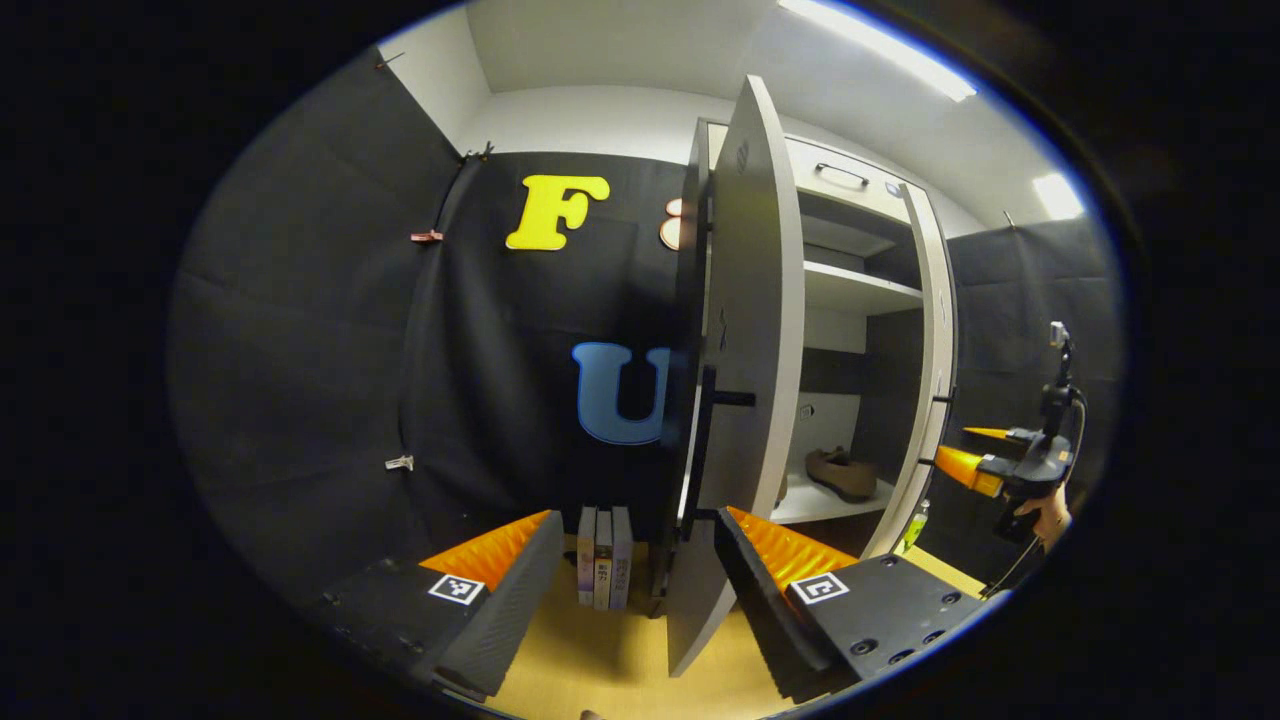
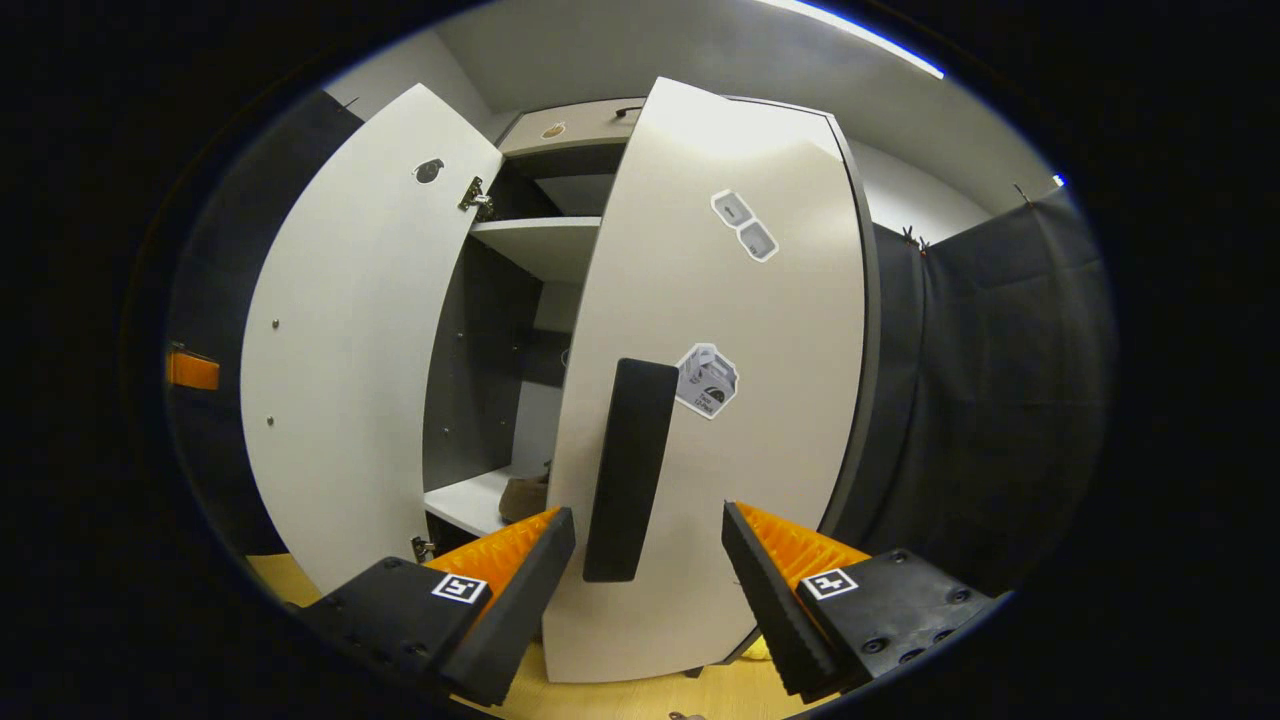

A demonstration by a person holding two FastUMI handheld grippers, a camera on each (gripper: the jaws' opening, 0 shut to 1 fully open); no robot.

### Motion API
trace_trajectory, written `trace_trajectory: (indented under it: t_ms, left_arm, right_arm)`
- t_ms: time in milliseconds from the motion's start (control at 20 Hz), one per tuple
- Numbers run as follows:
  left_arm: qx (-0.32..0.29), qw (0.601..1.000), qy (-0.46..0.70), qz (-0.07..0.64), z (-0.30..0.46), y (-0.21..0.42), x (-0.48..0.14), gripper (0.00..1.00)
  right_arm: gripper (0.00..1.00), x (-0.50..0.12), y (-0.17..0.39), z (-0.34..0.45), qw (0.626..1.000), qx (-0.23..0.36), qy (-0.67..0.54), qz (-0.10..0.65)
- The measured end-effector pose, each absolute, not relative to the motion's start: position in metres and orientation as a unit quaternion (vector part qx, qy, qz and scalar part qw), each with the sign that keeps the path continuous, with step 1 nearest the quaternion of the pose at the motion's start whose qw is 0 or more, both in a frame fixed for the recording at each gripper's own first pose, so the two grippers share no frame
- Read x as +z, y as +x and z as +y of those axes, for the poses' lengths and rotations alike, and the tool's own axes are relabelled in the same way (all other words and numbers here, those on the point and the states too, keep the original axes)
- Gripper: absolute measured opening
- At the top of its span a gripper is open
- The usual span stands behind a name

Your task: Grab one shoe with the right hand and put it into the shoe cabinet, grab the other shoe with the left hand and put it into the shoe cabinet; then close the right door with the right hand and the left door with the left hand.

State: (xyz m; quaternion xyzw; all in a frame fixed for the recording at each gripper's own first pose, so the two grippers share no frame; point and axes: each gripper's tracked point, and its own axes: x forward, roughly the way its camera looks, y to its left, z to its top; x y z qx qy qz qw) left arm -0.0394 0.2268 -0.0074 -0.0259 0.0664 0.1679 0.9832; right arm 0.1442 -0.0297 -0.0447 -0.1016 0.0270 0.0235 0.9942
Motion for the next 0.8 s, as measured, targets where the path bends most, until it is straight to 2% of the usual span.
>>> trace_trajectory:
  t_ms: [250, 800]
  left_arm:
    - [0.104, 0.991, -0.005, 0.082, 0.222, -0.002, -0.017, 0.95]
    - [0.053, 0.995, -0.011, 0.081, 0.194, 0.012, -0.018, 0.94]
  right_arm:
    - [0.98, -0.040, 0.108, -0.044, 0.995, -0.010, -0.093, 0.032]
    - [0.98, -0.045, 0.079, -0.057, 0.995, -0.044, -0.067, 0.051]
